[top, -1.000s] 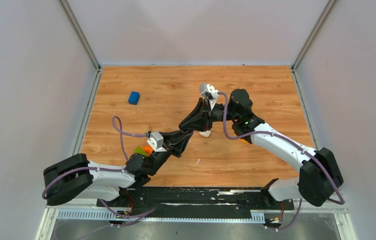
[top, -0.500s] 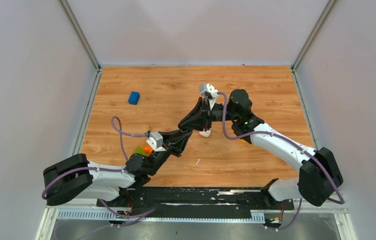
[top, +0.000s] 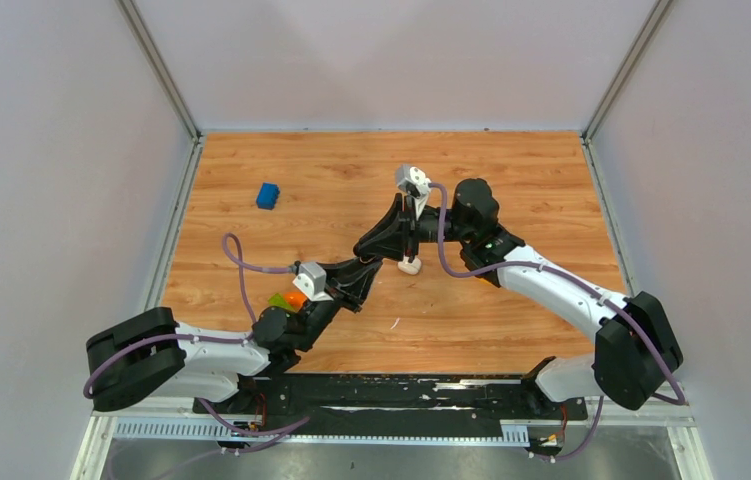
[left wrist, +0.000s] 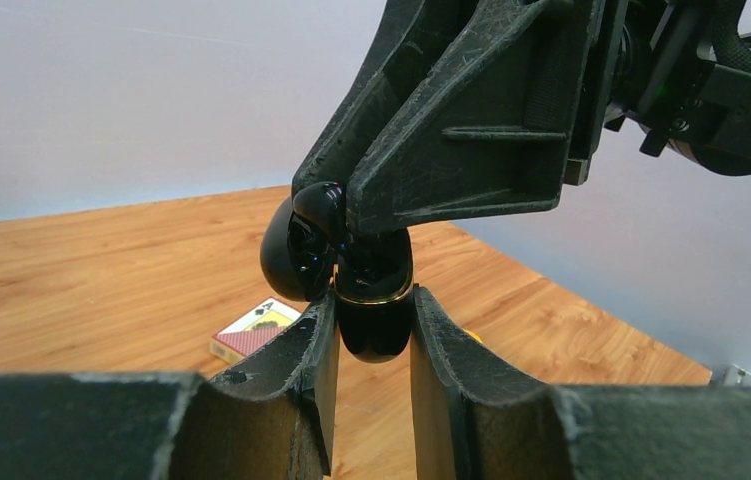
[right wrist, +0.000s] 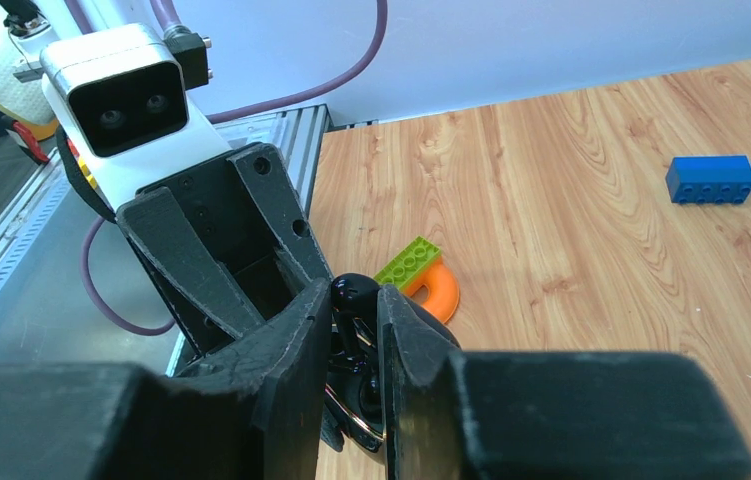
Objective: Insert the wireless bluetooth earbuds into the charging case
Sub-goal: Place the earbud in the charging case.
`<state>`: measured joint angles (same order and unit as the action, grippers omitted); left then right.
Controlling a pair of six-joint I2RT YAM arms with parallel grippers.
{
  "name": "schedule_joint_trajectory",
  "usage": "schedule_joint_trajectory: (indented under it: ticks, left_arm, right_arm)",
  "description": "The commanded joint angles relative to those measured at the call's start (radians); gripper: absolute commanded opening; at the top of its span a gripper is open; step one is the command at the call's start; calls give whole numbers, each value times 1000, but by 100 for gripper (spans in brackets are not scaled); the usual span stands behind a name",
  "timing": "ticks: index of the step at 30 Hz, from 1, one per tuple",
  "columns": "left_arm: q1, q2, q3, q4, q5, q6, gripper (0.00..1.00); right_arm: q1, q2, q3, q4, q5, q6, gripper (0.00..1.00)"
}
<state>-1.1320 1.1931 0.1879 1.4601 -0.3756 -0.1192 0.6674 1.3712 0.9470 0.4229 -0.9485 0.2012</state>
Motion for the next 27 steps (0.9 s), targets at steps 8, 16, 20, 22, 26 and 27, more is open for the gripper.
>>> schedule_joint_trajectory:
  ticks: [8, 16, 20, 22, 26, 27]
  left_arm:
    - [-4, -70, -21, 146, -59, 55, 0]
    - [-4, -77, -34, 145, -68, 56, 0]
    - [-3, -56, -32, 146, -68, 59, 0]
    - [-3, -39, -31, 146, -60, 58, 0]
    - [-3, -7, -29, 146, -39, 58, 0]
    - [-3, 0, -29, 146, -35, 59, 0]
  right_arm:
    - [-2, -12, 21, -111, 7, -44, 25]
    - [-18, -21, 19, -114, 0, -50, 25]
    - [-26, -26, 28, -122, -19, -58, 25]
    - [-26, -26, 41, -127, -36, -64, 26]
    - [-26, -34, 82, -181, -76, -100, 27]
    - [-26, -38, 99, -213, -87, -124, 28]
